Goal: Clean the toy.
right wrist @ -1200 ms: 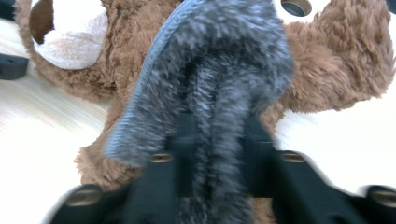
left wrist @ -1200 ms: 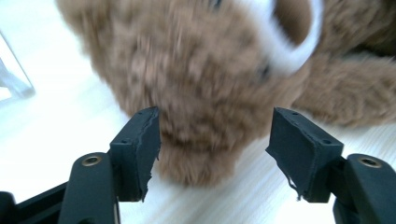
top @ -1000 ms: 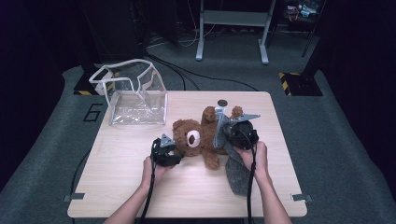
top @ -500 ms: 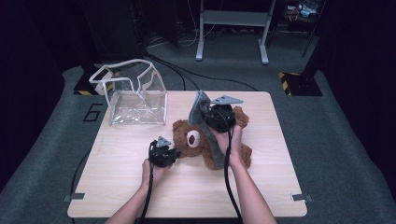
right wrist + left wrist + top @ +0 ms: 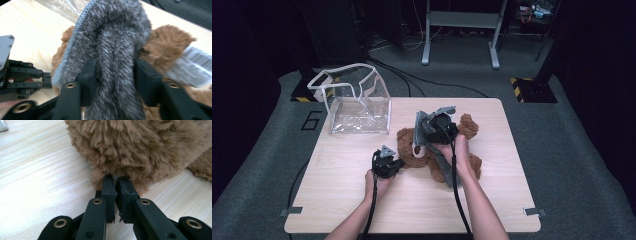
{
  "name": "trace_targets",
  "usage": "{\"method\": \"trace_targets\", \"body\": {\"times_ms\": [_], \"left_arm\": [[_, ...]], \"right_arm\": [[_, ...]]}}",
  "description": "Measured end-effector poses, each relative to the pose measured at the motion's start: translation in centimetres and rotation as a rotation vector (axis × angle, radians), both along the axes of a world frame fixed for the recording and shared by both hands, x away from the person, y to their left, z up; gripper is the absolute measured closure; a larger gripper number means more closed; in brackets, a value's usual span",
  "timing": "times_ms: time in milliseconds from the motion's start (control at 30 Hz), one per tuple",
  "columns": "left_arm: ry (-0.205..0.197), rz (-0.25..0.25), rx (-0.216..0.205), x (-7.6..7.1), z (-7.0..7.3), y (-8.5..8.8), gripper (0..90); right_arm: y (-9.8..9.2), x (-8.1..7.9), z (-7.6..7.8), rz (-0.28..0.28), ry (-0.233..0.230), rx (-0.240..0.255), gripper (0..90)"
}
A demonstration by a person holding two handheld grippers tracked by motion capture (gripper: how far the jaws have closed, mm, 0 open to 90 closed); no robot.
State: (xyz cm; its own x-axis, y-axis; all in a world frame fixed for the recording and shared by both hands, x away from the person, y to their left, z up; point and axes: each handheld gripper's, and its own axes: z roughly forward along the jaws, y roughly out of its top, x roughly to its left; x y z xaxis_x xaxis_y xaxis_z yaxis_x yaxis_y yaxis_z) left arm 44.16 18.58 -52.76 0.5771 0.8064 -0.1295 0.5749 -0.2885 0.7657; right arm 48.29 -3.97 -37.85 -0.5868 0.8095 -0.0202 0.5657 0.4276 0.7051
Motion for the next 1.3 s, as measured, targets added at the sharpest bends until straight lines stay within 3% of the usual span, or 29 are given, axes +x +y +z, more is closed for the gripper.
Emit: {"method": "trace_targets", "body": {"times_ms": [67,133,200,267,333,367,467,500,567,700,767,900,967,1067,1133,1300], "left_arm": [[-0.004,0.005,0.004,0.0,0.0,0.0,84.2],[-0.003,0.001,0.002,0.0,0.0,0.0,84.4],[-0.003,0.001,0.001,0.0,0.0,0.0,84.4],[0.0,0.002,0.001,0.0,0.0,0.0,84.5],[0.001,0.003,-0.001,0.0,0.0,0.0,84.6],[-0.007,0.004,0.0,0.0,0.0,-0.1,85.2],[-0.024,-0.004,0.02,0.1,0.0,-0.1,86.6],[-0.017,0.011,0.001,0.0,-0.1,-0.3,86.9],[-0.015,0.011,0.003,0.1,0.0,-0.2,87.1],[-0.015,0.001,0.009,0.1,0.0,-0.1,87.4],[-0.013,0.006,0.002,0.1,0.0,-0.2,87.5],[-0.004,0.001,-0.005,0.1,0.0,-0.1,87.5],[-0.003,-0.001,-0.001,0.1,0.0,0.0,87.5],[-0.004,0.015,-0.032,0.1,-0.1,-0.1,87.6],[0.007,0.002,-0.028,0.1,0.0,0.1,87.7],[0.012,-0.003,-0.061,0.2,0.0,0.4,87.9]], "right_arm": [[-0.3,-0.6,0.8,0.014,-0.002,0.005,39.1],[-0.6,-1.3,1.6,0.036,-0.023,-0.021,36.4],[-1.0,-2.1,1.8,0.047,0.007,-0.048,33.6],[-1.5,-2.6,0.9,0.044,0.058,-0.123,32.5],[-1.5,-3.1,-0.5,-0.019,0.112,-0.193,39.1],[-1.7,-3.1,-1.3,-0.039,0.117,-0.214,48.1],[-2.5,-3.0,-2.5,-0.048,0.078,-0.176,72.2],[-2.8,-3.0,-2.3,-0.046,0.051,-0.147,76.7],[-2.8,-3.1,-1.6,-0.067,0.012,-0.071,79.8],[-1.8,-3.2,0.1,-0.046,-0.074,-0.012,81.7],[-1.1,-3.0,0.5,-0.022,-0.085,0.005,81.8],[0.9,-2.1,-0.1,-0.005,-0.068,0.02,81.6],[1.7,-1.6,-0.9,0.001,-0.037,0.028,81.4],[2.7,-1.2,-2.1,0.016,-0.021,0.014,81.5],[2.9,-1.5,-2.3,0.023,-0.021,0.026,81.6],[2.3,-3.0,-2.0,0.056,-0.015,0.046,81.6]]}}
